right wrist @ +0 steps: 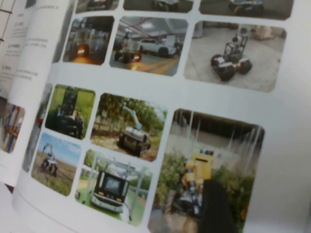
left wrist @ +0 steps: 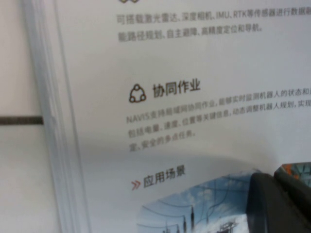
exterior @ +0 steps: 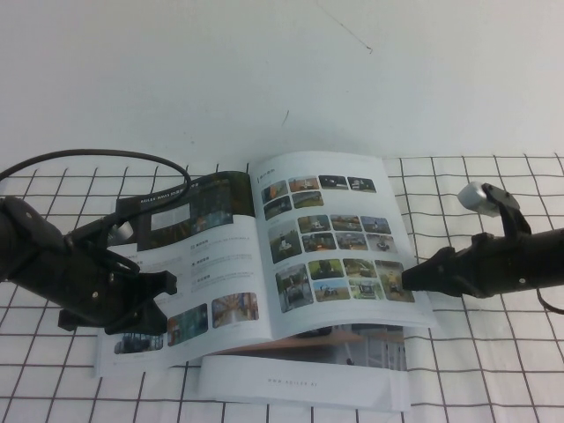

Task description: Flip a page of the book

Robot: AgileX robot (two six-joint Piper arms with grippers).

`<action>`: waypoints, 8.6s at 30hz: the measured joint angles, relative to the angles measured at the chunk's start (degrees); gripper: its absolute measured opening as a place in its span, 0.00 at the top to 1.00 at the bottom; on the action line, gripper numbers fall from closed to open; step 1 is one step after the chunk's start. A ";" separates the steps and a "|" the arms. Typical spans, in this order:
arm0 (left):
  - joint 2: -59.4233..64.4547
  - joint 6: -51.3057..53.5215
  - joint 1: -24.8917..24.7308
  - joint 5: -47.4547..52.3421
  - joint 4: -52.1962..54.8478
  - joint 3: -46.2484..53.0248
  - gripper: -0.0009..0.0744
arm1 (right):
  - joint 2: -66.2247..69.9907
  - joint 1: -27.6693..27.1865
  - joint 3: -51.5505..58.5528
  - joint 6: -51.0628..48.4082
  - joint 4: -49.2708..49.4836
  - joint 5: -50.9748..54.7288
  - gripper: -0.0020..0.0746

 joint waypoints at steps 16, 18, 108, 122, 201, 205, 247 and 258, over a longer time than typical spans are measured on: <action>0.00 0.00 0.00 0.00 0.00 0.00 0.99 | 0.48 4.20 -0.25 -2.65 3.12 0.52 0.43; 0.00 0.10 0.00 0.00 0.00 0.00 0.99 | -0.42 4.44 -0.15 -2.87 3.12 0.52 0.43; 0.73 3.05 0.00 8.14 4.17 -11.69 0.99 | -14.72 16.07 -16.67 -6.07 6.45 20.84 0.56; -2.67 6.08 0.00 7.84 1.23 -12.01 0.99 | -25.00 15.04 -16.80 -5.15 -0.15 23.58 0.75; -107.45 -15.13 0.00 -16.05 19.97 57.64 0.99 | -98.12 15.04 46.18 55.87 -74.84 -14.09 0.98; -107.58 -15.04 0.10 -16.61 28.10 57.64 0.99 | -98.21 15.04 46.18 55.87 -74.84 -14.09 0.98; -107.58 -22.51 0.57 -16.94 34.20 57.64 0.99 | -98.21 15.04 46.20 55.87 -74.84 -14.16 0.98; -107.58 -22.51 0.57 -16.94 34.20 57.64 0.99 | -102.58 15.04 46.20 55.87 -74.84 -14.16 0.98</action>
